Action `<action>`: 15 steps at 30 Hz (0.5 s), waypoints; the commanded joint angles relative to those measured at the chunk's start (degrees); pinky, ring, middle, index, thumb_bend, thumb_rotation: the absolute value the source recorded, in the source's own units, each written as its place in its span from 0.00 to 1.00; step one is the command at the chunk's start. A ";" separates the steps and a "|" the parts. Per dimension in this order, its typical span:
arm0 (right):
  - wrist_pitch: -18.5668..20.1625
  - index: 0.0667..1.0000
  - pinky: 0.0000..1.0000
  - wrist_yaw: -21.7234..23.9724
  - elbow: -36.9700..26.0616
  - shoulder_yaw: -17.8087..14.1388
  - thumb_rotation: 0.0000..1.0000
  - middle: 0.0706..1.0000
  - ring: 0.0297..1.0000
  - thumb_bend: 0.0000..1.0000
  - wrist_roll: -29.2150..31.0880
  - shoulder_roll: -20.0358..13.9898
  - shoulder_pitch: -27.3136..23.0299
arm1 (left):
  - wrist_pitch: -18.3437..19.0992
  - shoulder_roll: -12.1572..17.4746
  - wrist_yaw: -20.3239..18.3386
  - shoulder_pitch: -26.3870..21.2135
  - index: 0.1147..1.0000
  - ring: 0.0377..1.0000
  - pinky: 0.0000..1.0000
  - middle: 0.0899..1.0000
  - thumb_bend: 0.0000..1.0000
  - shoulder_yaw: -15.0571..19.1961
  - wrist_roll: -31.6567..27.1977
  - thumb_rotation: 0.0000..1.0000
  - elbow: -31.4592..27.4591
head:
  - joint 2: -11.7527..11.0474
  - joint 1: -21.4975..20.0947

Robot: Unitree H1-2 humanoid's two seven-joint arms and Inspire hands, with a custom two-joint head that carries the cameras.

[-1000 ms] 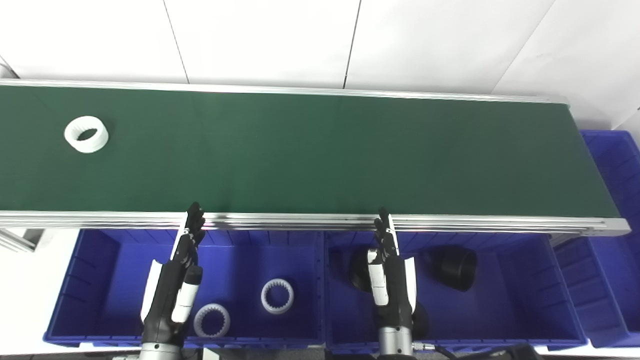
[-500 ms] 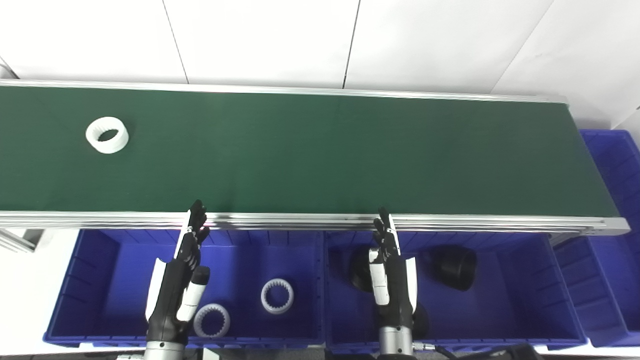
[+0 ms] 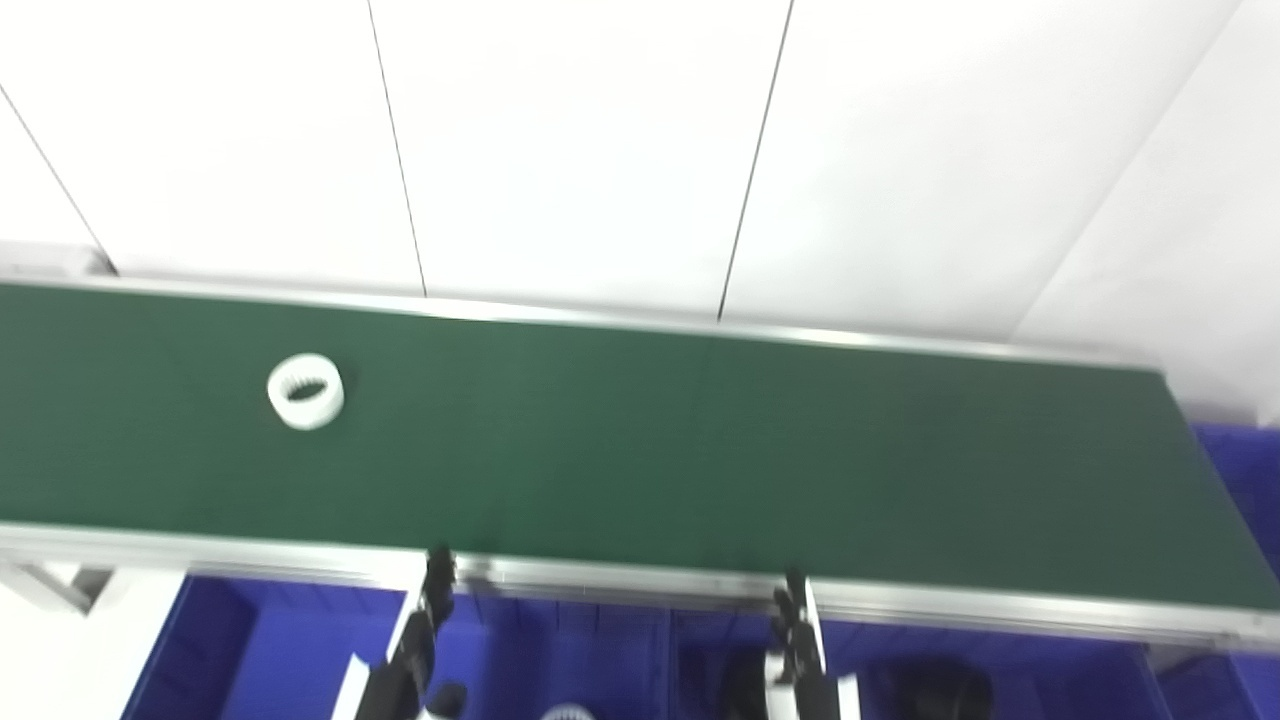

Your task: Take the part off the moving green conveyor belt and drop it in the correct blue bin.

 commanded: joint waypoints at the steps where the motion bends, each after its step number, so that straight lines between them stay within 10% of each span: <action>1: -0.26 0.97 0.97 0.74 3.01 0.09 1.00 0.99 0.97 0.70 0.77 -0.32 1.54 | -2.90 -0.34 -0.04 -1.01 1.00 0.99 0.92 1.00 0.69 -0.41 -0.28 0.87 -0.56 | -0.46 0.48; 15: -0.26 0.97 0.97 1.98 4.12 -0.92 1.00 1.00 0.97 0.69 1.95 -0.61 1.37 | -2.44 -0.75 1.98 -0.68 1.00 0.95 0.83 1.00 0.77 -1.16 3.65 0.85 -1.24 | -2.10 1.48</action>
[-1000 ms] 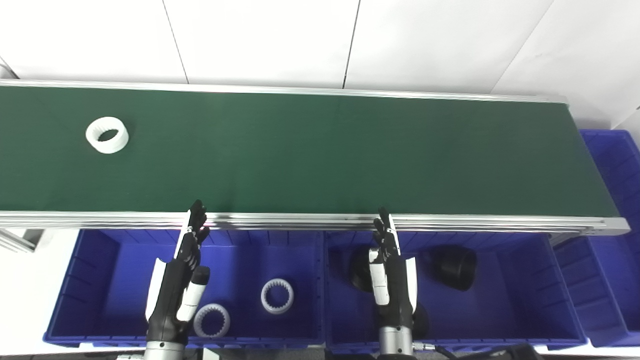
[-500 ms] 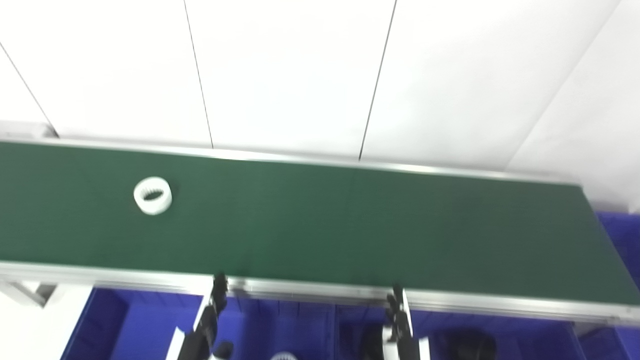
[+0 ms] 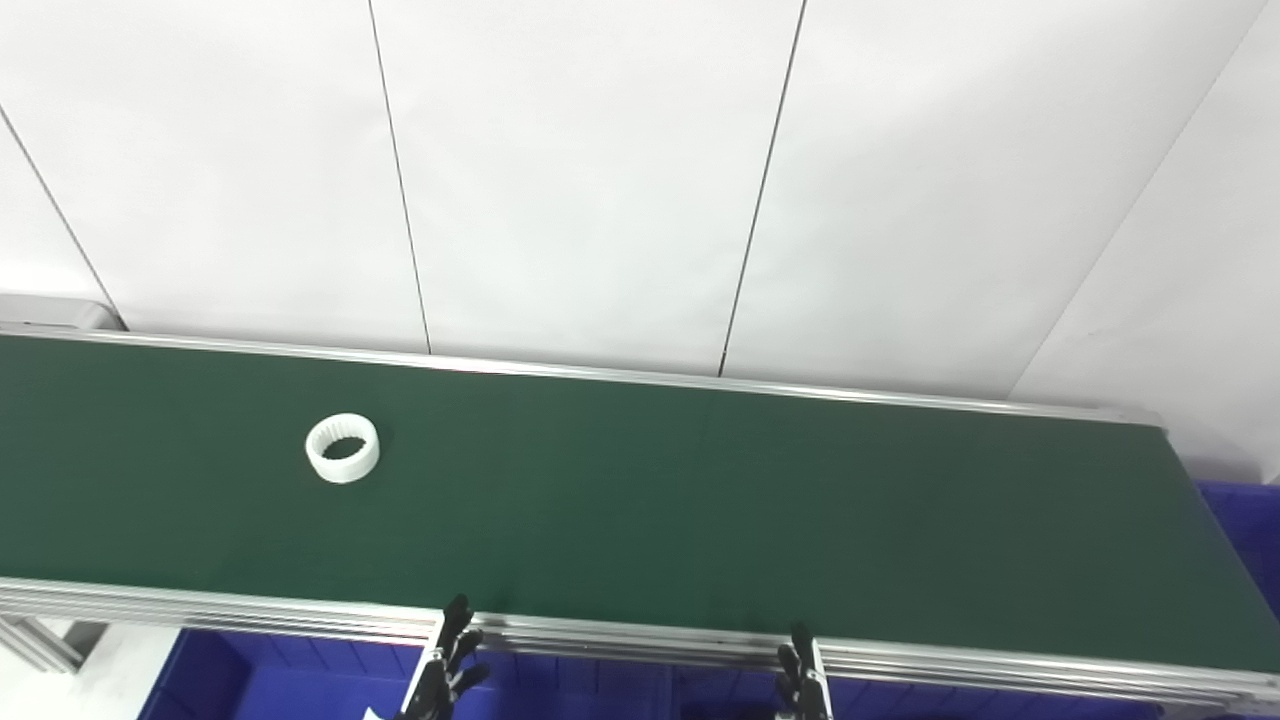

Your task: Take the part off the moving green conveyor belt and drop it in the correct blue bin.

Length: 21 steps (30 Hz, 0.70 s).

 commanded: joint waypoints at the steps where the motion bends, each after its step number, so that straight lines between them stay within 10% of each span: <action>1: 0.52 0.97 0.97 1.85 3.54 -0.67 1.00 0.99 0.97 0.69 0.94 -0.35 1.59 | -1.01 -0.57 0.69 -0.01 1.00 0.95 0.83 1.00 0.78 -0.32 0.45 0.85 -1.96 | 0.01 0.07; 9: 0.52 0.98 0.96 2.45 3.90 -0.79 1.00 1.00 0.97 0.68 0.43 -0.15 1.14 | -2.86 1.03 3.21 -2.77 1.00 0.92 0.79 0.99 0.82 -0.37 3.58 0.71 -6.46 | 1.06 0.09; 13: 0.52 0.98 0.94 3.07 3.38 -1.12 1.00 1.00 0.96 0.69 0.60 0.06 1.24 | -2.87 2.65 6.18 -8.57 0.85 0.82 0.67 0.85 0.92 1.17 7.47 0.44 -11.40 | 2.11 0.53; 21: 0.52 0.99 0.96 5.22 2.87 -1.94 1.00 1.00 0.97 0.71 1.37 0.50 1.16 | 3.17 6.34 5.63 -24.19 0.74 0.77 0.64 0.80 1.00 5.97 20.25 0.30 -12.22 | 3.57 0.92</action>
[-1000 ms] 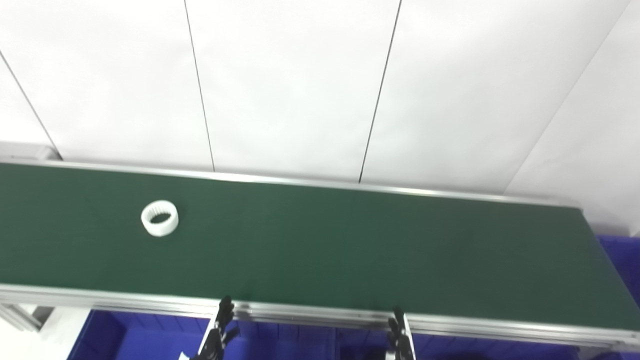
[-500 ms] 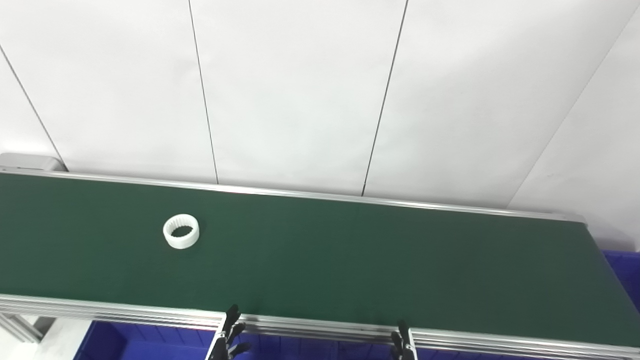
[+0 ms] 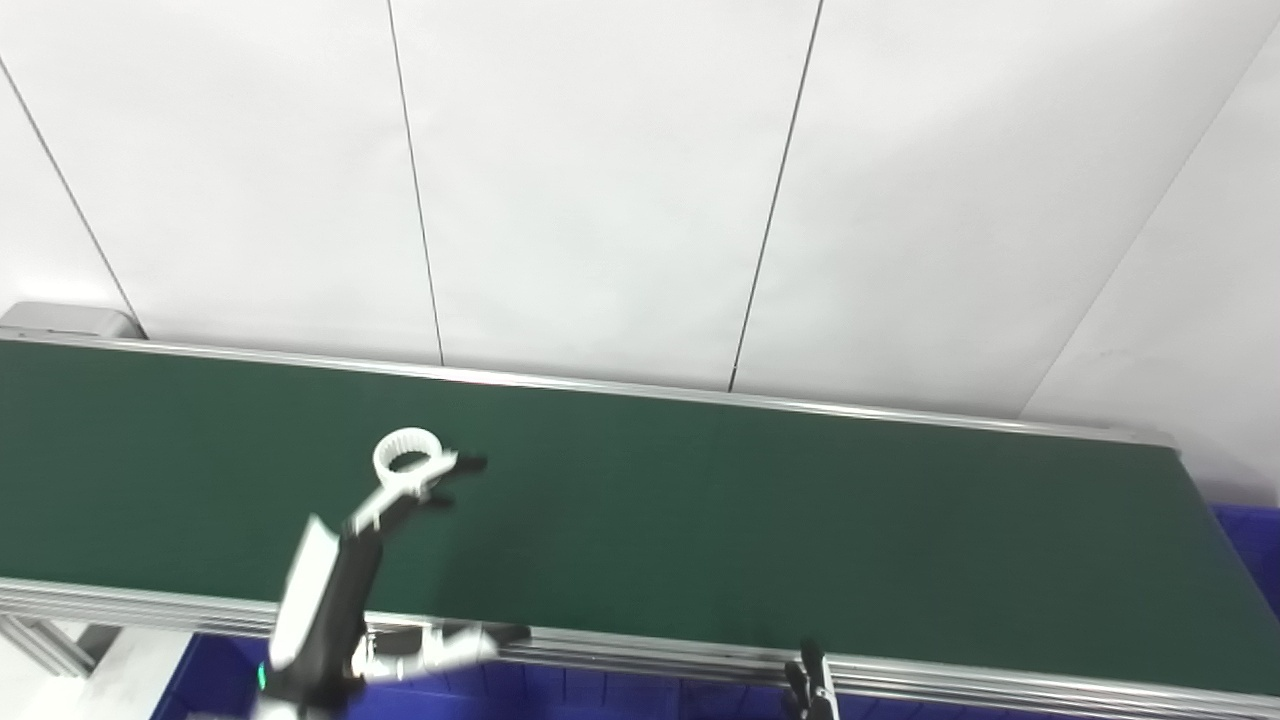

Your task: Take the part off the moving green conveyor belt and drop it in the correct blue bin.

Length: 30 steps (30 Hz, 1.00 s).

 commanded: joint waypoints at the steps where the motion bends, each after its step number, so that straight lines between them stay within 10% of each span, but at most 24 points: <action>1: 0.54 0.99 0.96 1.32 2.42 -0.04 1.00 1.00 0.97 0.71 -0.02 -0.20 1.43 | 2.51 1.01 -0.95 -4.12 0.75 0.78 0.67 0.81 1.00 -0.22 4.40 0.29 -0.95 | 0.27 -0.02; 3: 0.54 0.98 0.93 0.79 2.31 0.04 1.00 0.99 0.95 0.68 -0.54 -0.04 1.48 | 4.88 2.31 -2.15 -7.94 0.81 0.82 0.86 0.86 0.99 -1.04 8.93 0.27 0.37 | 0.48 0.02; 21: 0.54 0.98 0.91 -0.04 0.88 1.81 1.00 1.00 0.93 0.68 -0.99 1.17 2.65 | 11.74 5.58 1.38 -32.01 0.79 0.85 0.87 0.85 1.00 -11.74 26.47 0.21 29.78 | 2.42 -1.43; 30: 0.54 0.98 0.89 -1.28 0.31 3.08 1.00 0.99 0.91 0.70 -2.10 1.52 3.25 | 13.73 5.80 -4.67 -39.71 0.76 0.81 0.83 0.79 1.00 -18.21 26.50 0.22 42.06 | 3.78 -2.73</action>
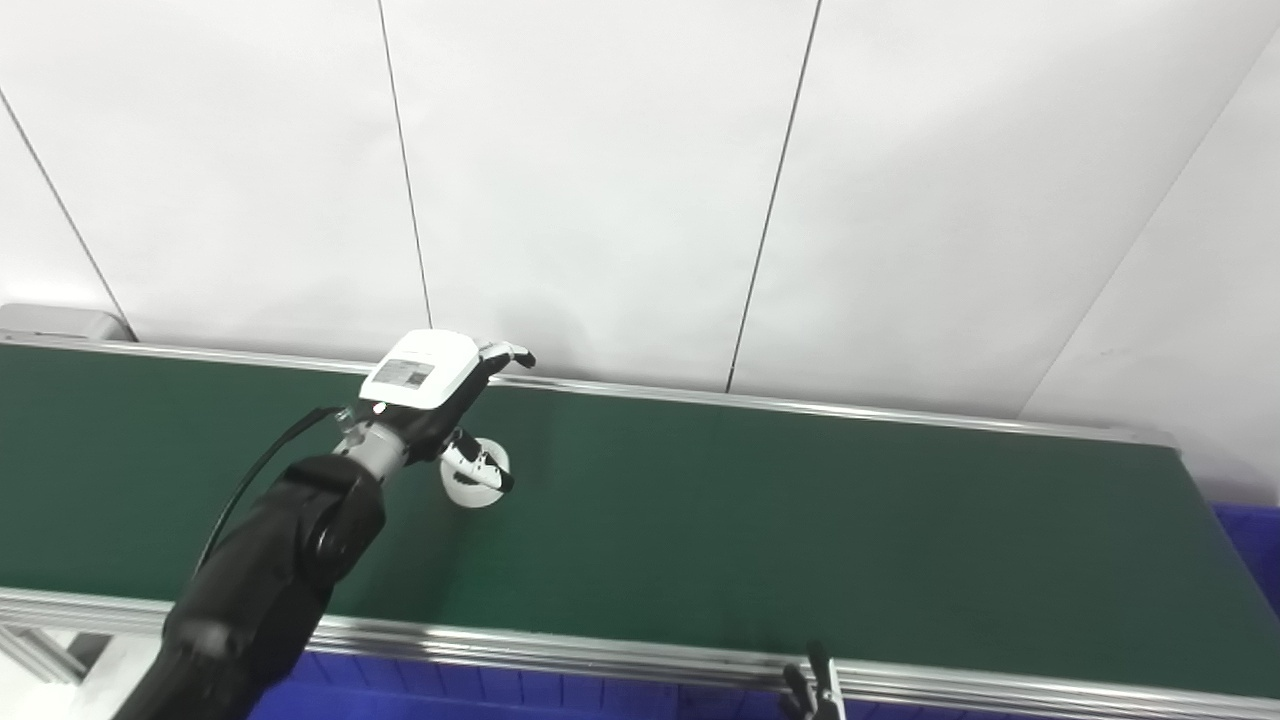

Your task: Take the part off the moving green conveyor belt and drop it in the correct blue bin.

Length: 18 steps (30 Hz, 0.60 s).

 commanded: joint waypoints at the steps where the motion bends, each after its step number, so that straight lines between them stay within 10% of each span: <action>1: 0.54 0.98 0.89 0.59 1.00 2.52 1.00 0.99 0.91 0.70 -0.29 1.44 2.62 | 1.10 -0.08 -1.33 -4.08 0.76 0.81 0.83 0.78 1.00 -0.86 -0.30 0.22 0.96 | 0.29 -0.15; 12: 0.54 0.98 0.88 0.41 -0.37 3.07 1.00 0.98 0.91 0.70 -0.15 2.04 3.76 | 0.61 -2.56 -3.18 -9.83 0.60 0.65 0.72 0.62 1.00 -7.48 -1.04 0.25 15.44 | 1.42 -1.14; 18: 0.55 0.97 0.87 0.30 -0.57 3.29 1.00 0.98 0.90 0.69 -0.23 2.27 3.92 | -1.33 -4.45 -8.85 -7.95 0.52 0.56 0.66 0.53 0.97 -5.77 -8.38 0.20 17.78 | 1.88 -1.56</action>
